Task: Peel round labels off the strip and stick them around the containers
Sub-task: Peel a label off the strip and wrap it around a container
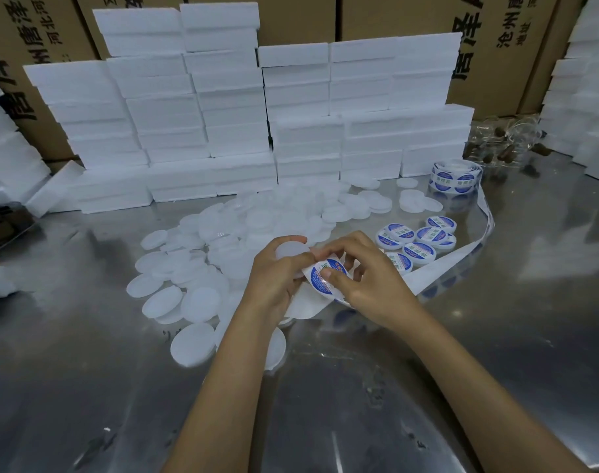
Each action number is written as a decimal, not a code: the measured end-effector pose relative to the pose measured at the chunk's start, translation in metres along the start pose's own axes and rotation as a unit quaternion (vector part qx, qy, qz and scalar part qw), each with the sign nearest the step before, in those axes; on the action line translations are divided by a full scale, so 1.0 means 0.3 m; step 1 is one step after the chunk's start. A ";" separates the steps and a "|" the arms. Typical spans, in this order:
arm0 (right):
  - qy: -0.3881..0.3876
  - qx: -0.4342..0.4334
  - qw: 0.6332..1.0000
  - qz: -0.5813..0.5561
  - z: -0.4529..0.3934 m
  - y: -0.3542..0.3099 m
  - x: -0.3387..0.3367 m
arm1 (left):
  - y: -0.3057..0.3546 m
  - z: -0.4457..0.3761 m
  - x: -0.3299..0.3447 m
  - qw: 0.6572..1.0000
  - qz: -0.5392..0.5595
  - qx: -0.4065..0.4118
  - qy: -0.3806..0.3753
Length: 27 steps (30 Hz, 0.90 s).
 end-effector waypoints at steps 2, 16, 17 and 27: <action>0.000 -0.003 1.000 0.015 0.001 -0.006 -0.001 | -0.004 -0.002 0.005 1.000 0.001 -0.003 -0.011; 0.096 0.040 0.972 -0.210 0.004 0.014 -0.087 | 0.037 -0.010 -0.012 0.983 -0.165 0.062 0.054; 0.107 0.053 0.965 -0.232 0.006 0.031 -0.094 | 0.038 -0.011 -0.012 0.983 -0.167 0.061 0.055; 0.188 0.121 0.906 -0.359 0.012 0.122 -0.151 | 0.094 0.002 -0.050 0.989 -0.037 0.083 0.115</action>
Point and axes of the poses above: each hand's wrist, its own z-axis away from the middle knuckle, its own x-axis out of the palm, y = z × x, the point moved 10 cm from there along -z, towards the middle knuckle, and after that the axes turned 4 degrees about -y, right-handed, at the moved point
